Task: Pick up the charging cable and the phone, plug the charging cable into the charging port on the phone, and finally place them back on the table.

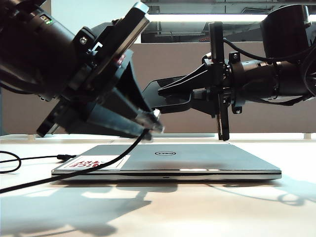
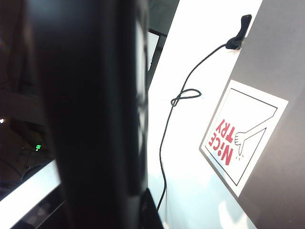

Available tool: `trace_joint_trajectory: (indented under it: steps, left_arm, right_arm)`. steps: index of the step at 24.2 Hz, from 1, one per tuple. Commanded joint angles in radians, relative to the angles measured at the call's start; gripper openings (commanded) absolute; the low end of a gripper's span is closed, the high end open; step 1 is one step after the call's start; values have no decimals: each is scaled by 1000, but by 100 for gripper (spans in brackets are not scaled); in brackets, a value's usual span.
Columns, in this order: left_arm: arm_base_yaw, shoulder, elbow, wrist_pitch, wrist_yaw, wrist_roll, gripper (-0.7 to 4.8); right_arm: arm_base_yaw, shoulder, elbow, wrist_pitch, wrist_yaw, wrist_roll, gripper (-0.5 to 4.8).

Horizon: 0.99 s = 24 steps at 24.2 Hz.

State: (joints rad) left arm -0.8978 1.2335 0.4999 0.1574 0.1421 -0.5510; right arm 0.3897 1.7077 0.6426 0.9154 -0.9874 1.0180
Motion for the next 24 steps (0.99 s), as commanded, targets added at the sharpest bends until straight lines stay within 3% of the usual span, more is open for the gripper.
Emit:
trace_joint_trajectory:
  steps: [1, 15, 16, 17, 18, 19, 24]
  left_arm:
    - [-2, -2, 3, 11, 0, 3, -7]
    - [0, 5, 3, 76, 0, -6, -6]
    - [0, 5, 3, 76, 0, -6, 5]
    - [-1, 5, 3, 76, 0, -6, 55]
    - [-1, 5, 3, 74, 0, -6, 160]
    - [-1, 5, 3, 70, 0, -6, 188]
    - [0, -54, 11, 0, -1, -6, 181]
  right_arm:
    - [2, -10, 8, 39, -10, -1, -3]
    - [10, -10, 8, 57, -16, -24, -3]
    - [8, -10, 8, 63, -8, -27, -3]
    - [7, -10, 8, 63, -1, -28, -3]
    - [5, -10, 8, 63, 2, -29, -3]
    - [5, -10, 8, 63, 5, -35, -3]
    - [-48, -13, 8, 59, 21, -45, -5]
